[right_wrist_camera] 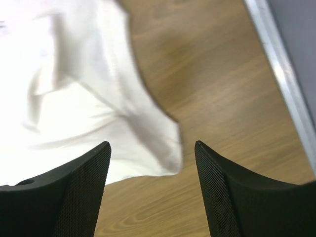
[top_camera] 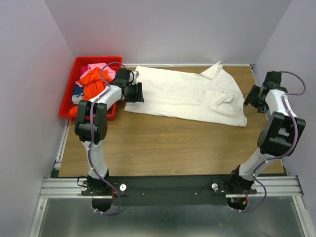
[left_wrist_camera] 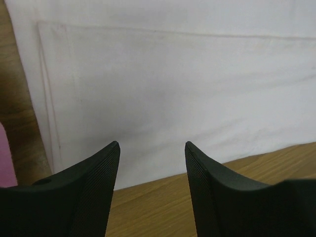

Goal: Fold and stack the t-shirts
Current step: Fold the tshirt

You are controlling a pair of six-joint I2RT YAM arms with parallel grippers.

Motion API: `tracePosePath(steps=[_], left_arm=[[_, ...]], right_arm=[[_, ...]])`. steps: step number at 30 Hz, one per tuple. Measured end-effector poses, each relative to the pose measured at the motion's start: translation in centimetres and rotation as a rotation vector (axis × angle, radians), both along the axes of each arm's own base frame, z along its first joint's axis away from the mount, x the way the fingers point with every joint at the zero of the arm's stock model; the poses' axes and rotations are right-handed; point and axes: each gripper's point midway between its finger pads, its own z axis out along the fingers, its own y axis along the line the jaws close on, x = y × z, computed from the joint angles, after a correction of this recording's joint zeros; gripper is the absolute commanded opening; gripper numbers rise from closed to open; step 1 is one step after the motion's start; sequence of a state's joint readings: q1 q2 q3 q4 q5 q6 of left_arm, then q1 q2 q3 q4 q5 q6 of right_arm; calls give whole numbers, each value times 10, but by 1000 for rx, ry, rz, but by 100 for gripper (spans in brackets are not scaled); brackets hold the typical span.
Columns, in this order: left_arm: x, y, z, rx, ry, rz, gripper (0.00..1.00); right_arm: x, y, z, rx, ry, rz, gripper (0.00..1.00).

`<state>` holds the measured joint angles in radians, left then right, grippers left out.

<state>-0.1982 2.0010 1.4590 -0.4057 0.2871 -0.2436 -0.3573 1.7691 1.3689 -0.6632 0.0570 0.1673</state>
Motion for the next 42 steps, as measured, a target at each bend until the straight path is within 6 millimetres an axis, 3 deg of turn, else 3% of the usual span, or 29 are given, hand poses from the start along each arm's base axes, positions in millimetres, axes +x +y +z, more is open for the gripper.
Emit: tracePosePath(steps=[3,6,9,11,14,17,22,28,38,42], left_arm=[[14,-19,26,-15,-64,-33,63],[23,-40,42,-49,-116,-68,63],[22,-55,37,-81,-112,-101,64],[19,-57,24,-87,-87,-107,63],[8,-55,-9,-85,-22,-112,64],[4,-53,-19,-93,-6,-114,63],[1,-52,-21,-105,-41,-116,64],[-17,-47,-24,-111,-58,-115,63],[-83,-48,-24,-151,13,-156,64],[-113,-42,-23,-139,76,-158,64]], right_arm=[[14,28,15,43,-65,56,77],[31,74,14,119,-103,147,77],[39,114,2,203,-117,219,78],[37,124,-13,251,-97,220,78],[33,125,-40,294,-48,194,78],[21,125,-64,319,11,168,79],[22,125,-65,321,-5,146,80],[11,118,-67,301,-4,80,81],[-59,87,-69,291,131,-151,85],[-76,84,-65,289,176,-184,85]])
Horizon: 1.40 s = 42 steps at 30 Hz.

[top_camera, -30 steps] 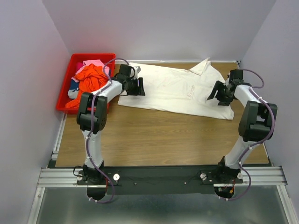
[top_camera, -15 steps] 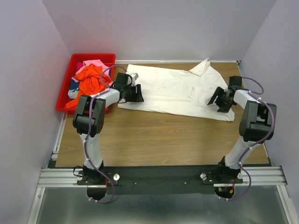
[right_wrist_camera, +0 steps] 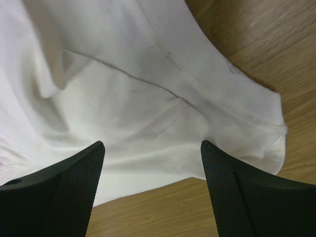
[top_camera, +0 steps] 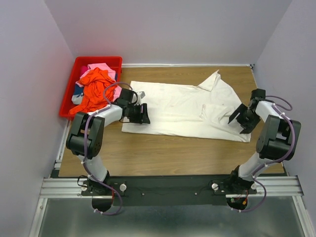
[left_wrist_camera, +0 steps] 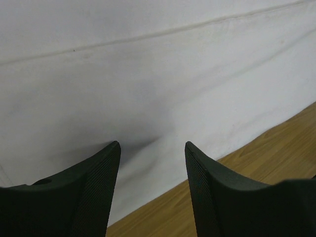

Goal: Fold and stack the t-shirts
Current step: Fold the tshirt

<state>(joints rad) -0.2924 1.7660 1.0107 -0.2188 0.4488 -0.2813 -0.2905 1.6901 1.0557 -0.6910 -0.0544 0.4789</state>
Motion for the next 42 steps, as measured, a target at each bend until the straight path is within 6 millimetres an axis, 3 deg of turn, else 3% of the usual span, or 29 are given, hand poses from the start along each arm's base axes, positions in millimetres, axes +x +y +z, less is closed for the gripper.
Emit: tracePosePath(steps=[2,6,8,11,14,16,20,28,34,42], left_arm=[[-10,4,0,14,38,2,64],[-8,5,12,31,63,8,64],[10,1,28,28,20,11,64],[42,-6,44,26,-47,14,64],[59,-8,39,36,-66,13,64],[60,-8,26,49,-45,12,64],[52,-4,1,73,6,10,64],[51,-3,-2,54,-47,12,64],[39,-3,-4,30,-87,-13,64],[7,-15,-5,-23,-100,-94,64]], right_arm=[[0,0,9,1,3,2,85],[30,-2,43,-17,-91,32,85],[55,2,65,-41,-167,76,85],[92,30,87,-45,-252,178,85],[115,61,78,-16,-278,262,85],[114,72,61,13,-246,283,85],[103,73,29,40,-172,276,85],[81,66,-3,18,-96,282,87],[74,56,-5,2,-118,268,88],[39,2,-5,48,-104,82,87]])
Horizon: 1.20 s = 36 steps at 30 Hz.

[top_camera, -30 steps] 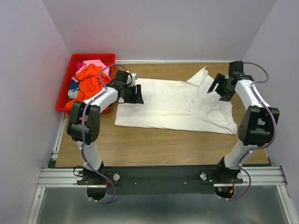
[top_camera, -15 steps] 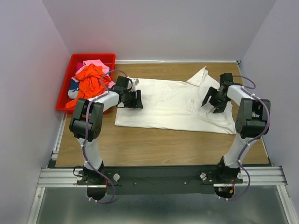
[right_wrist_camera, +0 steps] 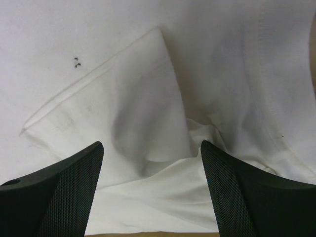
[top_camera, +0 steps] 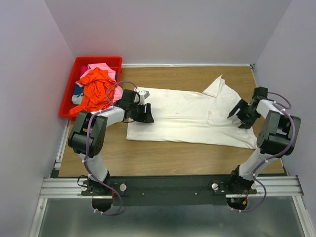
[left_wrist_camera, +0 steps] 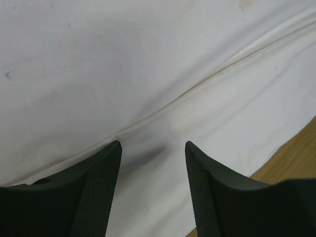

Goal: Fold and stack the t-shirts
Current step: Fold the tshirt

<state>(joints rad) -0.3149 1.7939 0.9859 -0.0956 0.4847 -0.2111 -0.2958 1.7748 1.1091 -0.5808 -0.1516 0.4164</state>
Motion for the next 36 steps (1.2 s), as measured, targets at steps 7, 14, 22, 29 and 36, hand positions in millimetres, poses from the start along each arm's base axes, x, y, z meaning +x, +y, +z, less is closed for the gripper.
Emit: tracePosePath(steps=[7,14,22,29,36], left_arm=[[-45,-22,2,-40,62,-112,64],[-71,-19,7,18,161,-124,65],[18,-9,73,34,28,2,64],[102,36,89,55,-48,167,64],[127,60,78,87,-33,247,63]], right_arm=[[-29,-13,0,25,45,-68,88],[-49,-8,1,31,112,-66,87],[21,-31,78,-35,-74,-47,85],[140,-24,130,-103,-292,66,84],[211,-5,74,-93,-271,151,83]])
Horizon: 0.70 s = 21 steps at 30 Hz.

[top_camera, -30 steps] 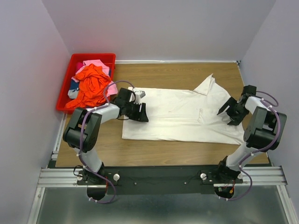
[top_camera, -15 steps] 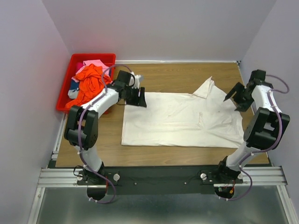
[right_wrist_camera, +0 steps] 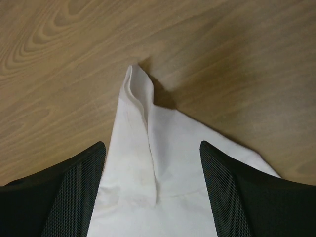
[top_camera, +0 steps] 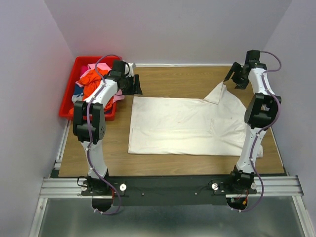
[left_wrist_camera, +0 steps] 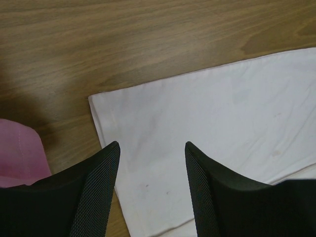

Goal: Fold and stack the t-shirts
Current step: Fold the tshirt

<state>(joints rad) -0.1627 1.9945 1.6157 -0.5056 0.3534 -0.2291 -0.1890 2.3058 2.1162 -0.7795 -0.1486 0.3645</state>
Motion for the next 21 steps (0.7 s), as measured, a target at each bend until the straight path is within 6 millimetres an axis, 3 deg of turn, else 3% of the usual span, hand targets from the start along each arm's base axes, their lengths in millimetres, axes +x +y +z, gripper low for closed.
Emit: tracePosePath(steps=[6,15,21], left_arm=[[1,-1,-2,-12,12,23,63],[1,-2,-14,-18,45,38,63],[-1,-2,-24,-13,71,38,63]], right_arm=[[20,7,-27,6,10,35,82],[37,18,-33,2,-44,83,73],[49,39,-47,7,-69,134,63]])
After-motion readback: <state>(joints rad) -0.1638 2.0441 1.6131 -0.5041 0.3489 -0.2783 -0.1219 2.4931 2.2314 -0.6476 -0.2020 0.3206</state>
